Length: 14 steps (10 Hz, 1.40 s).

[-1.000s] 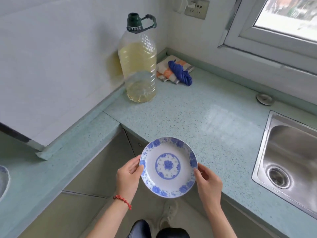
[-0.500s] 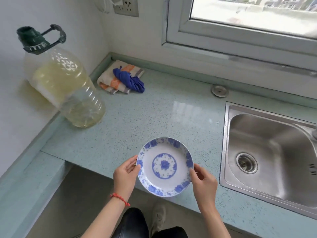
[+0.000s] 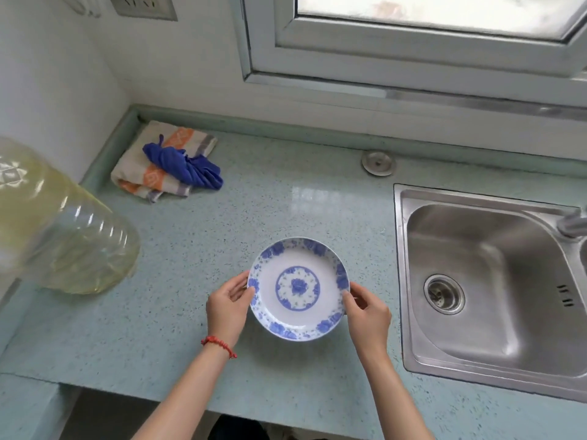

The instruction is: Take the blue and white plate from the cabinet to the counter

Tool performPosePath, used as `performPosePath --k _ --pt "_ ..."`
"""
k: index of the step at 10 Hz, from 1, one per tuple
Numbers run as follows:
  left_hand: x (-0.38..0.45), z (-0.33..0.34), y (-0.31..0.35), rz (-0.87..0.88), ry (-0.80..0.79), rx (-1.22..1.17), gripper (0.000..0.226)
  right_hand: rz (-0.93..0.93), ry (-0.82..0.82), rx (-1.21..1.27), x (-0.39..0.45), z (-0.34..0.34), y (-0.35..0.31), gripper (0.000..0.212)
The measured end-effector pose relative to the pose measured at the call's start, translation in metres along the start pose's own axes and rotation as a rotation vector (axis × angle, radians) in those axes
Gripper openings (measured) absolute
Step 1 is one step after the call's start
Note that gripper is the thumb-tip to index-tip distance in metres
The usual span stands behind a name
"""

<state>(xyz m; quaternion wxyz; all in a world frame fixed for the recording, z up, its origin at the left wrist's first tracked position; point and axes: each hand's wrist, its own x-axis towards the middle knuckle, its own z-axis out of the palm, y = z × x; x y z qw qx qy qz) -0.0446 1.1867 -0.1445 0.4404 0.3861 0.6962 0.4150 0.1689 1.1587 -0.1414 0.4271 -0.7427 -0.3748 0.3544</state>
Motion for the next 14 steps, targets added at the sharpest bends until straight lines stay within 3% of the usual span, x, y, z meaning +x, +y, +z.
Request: performPosePath --k 5,11,13,14 --pt "0.108 0.035 0.013 0.004 -0.052 -0.053 0.034 0.020 0.039 -0.052 0.093 0.049 -0.015 0.022" --pt "0.156 0.053 0.027 -0.014 -0.111 -0.116 0.035 0.005 0.088 -0.091 0.126 0.060 -0.032 0.025" --pt "0.144 0.046 0.038 0.046 -0.100 -0.041 0.034 0.021 0.031 -0.185 0.114 0.053 -0.034 0.041" --pt "0.124 0.032 0.038 0.207 -0.105 0.148 0.031 -0.033 0.031 -0.307 0.091 0.043 -0.030 0.038"
